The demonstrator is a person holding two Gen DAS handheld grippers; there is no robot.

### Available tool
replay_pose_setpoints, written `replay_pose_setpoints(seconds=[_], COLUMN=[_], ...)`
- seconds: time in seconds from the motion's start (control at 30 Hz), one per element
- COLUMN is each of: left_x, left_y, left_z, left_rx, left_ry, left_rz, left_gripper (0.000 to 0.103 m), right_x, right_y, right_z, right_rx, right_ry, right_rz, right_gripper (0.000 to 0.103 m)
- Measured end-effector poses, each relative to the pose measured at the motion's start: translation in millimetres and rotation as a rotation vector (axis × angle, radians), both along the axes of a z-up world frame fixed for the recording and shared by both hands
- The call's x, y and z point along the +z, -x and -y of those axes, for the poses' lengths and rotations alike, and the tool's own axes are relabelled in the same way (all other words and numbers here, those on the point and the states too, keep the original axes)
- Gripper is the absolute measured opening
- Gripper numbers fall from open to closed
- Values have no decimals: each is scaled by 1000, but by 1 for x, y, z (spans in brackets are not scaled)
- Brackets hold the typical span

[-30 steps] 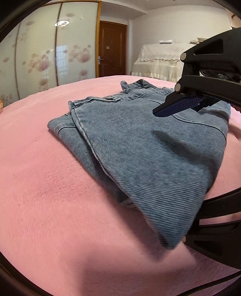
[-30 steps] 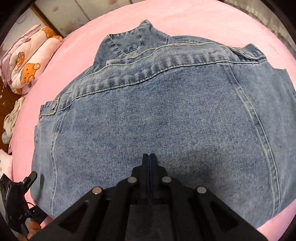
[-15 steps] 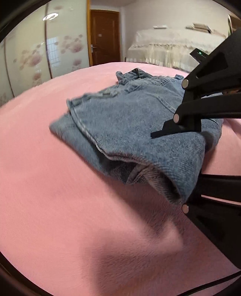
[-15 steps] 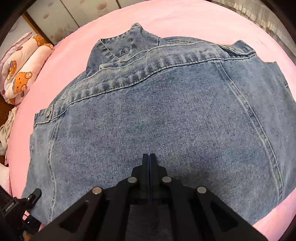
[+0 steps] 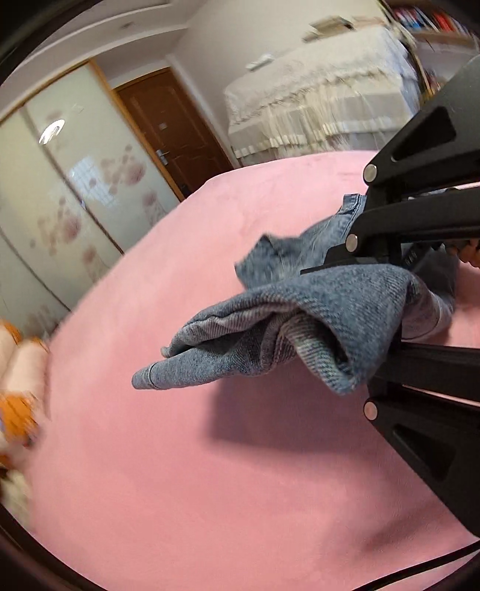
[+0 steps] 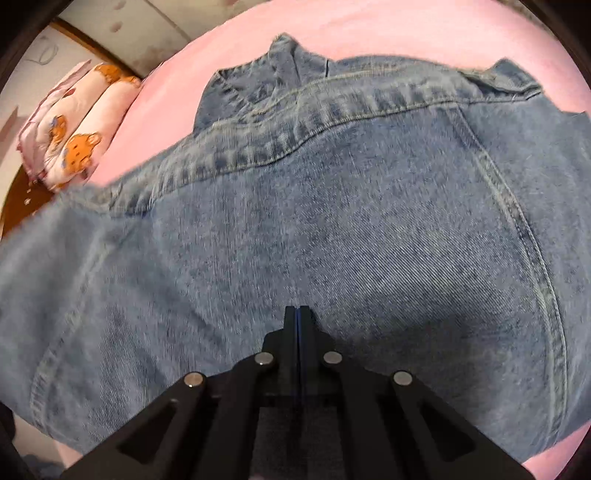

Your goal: Fold large clothes

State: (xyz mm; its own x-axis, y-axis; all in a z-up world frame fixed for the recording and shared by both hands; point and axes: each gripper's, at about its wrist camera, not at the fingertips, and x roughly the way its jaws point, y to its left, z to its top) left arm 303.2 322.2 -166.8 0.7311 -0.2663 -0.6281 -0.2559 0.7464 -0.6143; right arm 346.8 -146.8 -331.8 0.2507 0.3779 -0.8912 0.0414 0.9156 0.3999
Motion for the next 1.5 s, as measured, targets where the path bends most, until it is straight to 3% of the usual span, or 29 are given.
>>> replay_pose_setpoints(seconds=[0.2, 0.37, 0.5, 0.6, 0.73, 0.9, 1.0, 1.07, 1.17, 1.23, 1.27, 1.33, 1.4, 1.5], left_x=[54, 63, 43, 24, -9, -45, -52, -56, -51, -35, -25, -5, 11, 21], left_y=[1, -3, -8, -7, -3, 5, 8, 5, 4, 8, 12, 17, 21, 21], left_z=[101, 174, 238, 273, 315, 349, 359, 369, 387, 393, 393, 389, 381, 359], left_rx=[-77, -181, -273, -325, -391, -460, -487, -522, -624, -705, -737, -768, -791, -765], left_ry=[-162, -215, -221, -259, -303, -448, -521, -553, -579, -541, -522, -503, -504, -547], left_rz=[79, 92, 67, 32, -30, -95, -102, -124, -178, -182, -179, -166, -169, -239], left_gripper=[9, 9, 9, 9, 9, 9, 10, 15, 32, 52, 56, 81, 88, 88], right_x=[-4, 7, 14, 10, 12, 30, 37, 39, 46, 52, 56, 63, 67, 77], right_y=[14, 27, 33, 36, 50, 72, 86, 92, 91, 90, 94, 85, 75, 70], right_z=[41, 94, 160, 209, 266, 328, 361, 375, 382, 367, 366, 353, 338, 323], right_rx=[110, 128, 52, 10, -54, -105, -142, -160, -168, -156, -148, -139, -143, -148], right_ry=[-96, -140, -192, -154, -223, -189, -149, -184, -216, -234, -243, -275, -337, -403], right_rz=[-75, -60, -31, -17, 4, 59, 54, 43, 26, 12, 8, -6, -39, -55], right_gripper=[0, 0, 0, 0, 0, 0, 0, 0, 0, 0, 0, 0, 4, 5])
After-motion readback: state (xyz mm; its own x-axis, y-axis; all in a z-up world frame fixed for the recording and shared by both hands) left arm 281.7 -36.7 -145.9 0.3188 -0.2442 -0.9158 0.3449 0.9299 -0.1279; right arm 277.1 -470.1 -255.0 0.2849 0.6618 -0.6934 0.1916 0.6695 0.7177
